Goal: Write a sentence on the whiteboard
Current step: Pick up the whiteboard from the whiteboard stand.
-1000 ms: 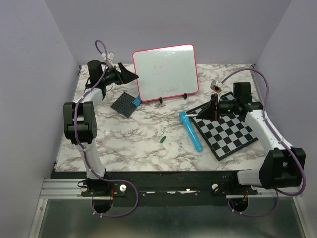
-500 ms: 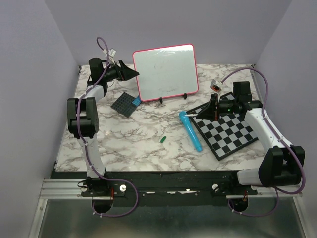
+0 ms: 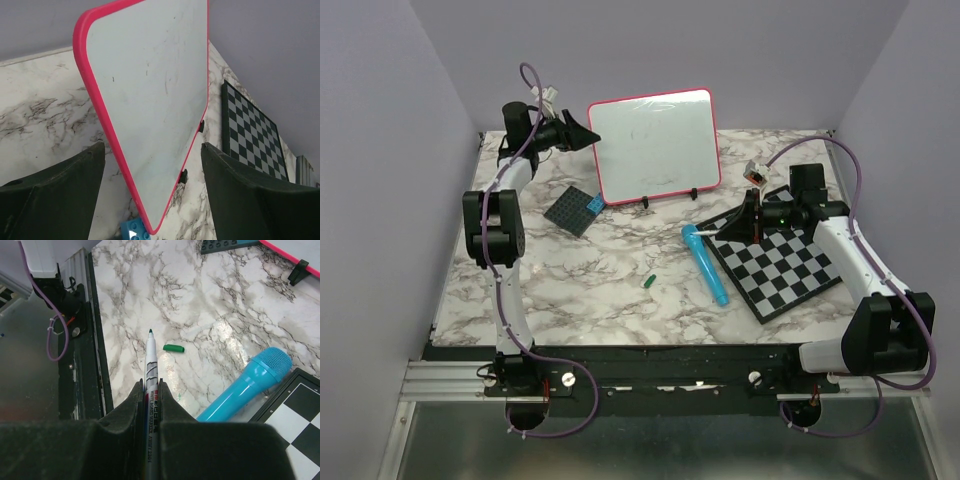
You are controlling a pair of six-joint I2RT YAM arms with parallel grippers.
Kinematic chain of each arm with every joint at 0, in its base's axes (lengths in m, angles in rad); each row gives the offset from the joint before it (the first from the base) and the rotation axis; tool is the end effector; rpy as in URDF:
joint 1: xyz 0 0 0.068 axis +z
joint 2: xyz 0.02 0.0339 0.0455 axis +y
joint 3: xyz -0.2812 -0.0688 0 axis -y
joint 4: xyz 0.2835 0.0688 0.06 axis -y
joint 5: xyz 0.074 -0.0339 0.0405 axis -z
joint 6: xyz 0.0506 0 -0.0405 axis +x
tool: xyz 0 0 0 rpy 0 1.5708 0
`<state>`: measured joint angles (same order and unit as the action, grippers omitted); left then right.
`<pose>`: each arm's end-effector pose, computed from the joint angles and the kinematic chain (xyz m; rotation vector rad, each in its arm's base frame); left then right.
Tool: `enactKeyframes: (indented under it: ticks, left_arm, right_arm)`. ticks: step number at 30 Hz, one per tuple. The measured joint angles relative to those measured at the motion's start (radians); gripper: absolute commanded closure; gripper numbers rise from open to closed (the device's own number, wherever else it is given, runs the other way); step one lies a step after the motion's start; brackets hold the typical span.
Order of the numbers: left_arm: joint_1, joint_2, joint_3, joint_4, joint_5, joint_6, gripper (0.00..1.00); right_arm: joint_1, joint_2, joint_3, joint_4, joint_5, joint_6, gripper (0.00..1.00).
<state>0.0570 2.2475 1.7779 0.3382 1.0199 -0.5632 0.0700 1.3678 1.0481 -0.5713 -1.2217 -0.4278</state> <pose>0.5772 -0.0102 0.2448 0.2607 1.7762 -1.2266 0.3046 0.0690 0.2858 -0.9659 1.8038 1.2435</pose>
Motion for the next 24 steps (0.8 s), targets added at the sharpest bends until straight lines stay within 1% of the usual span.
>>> enactKeyframes:
  ticks: [1,4,8,10,13,14,16,18,20,24]
  left_arm:
    - [0.000,0.011,0.019,-0.028,-0.003,0.016,0.19]
    - [-0.007,0.049,0.066,-0.076,-0.002,0.043,0.26]
    - [-0.018,0.119,0.130,-0.095,0.006,0.046,0.35]
    - [-0.027,0.154,0.152,-0.090,0.015,0.029,0.38]
    - [-0.041,0.204,0.186,-0.075,0.030,0.000,0.49]
    - [-0.046,0.218,0.196,-0.068,0.034,-0.013,0.64]
    - [-0.051,0.232,0.203,-0.046,0.042,-0.040,0.84]
    - [-0.055,0.235,0.204,-0.016,0.067,-0.088,0.90]
    - [-0.056,0.235,0.212,0.019,0.118,-0.150,1.00]
    - [-0.064,0.235,0.219,0.090,0.141,-0.224,1.00]
  right_arm:
    - [0.000,0.000,0.001,0.000,0.000,-0.001,0.99]
    - [0.000,0.004,0.007,-0.003,-0.002,-0.003,0.99]
    - [0.000,0.013,0.011,-0.004,-0.006,-0.008,0.99]
    - [0.000,0.018,0.011,-0.007,-0.006,-0.010,0.99]
    - [0.000,0.025,0.011,-0.008,-0.006,-0.011,0.99]
    - [0.000,0.027,0.011,-0.008,-0.006,-0.012,0.99]
    - [0.000,0.031,0.011,-0.008,-0.006,-0.015,0.99]
    - [0.000,0.036,0.012,-0.010,-0.006,-0.017,0.99]
    - [0.000,0.041,0.013,-0.011,-0.007,-0.018,0.99]
    - [0.000,0.045,0.014,-0.013,-0.007,-0.019,0.99]
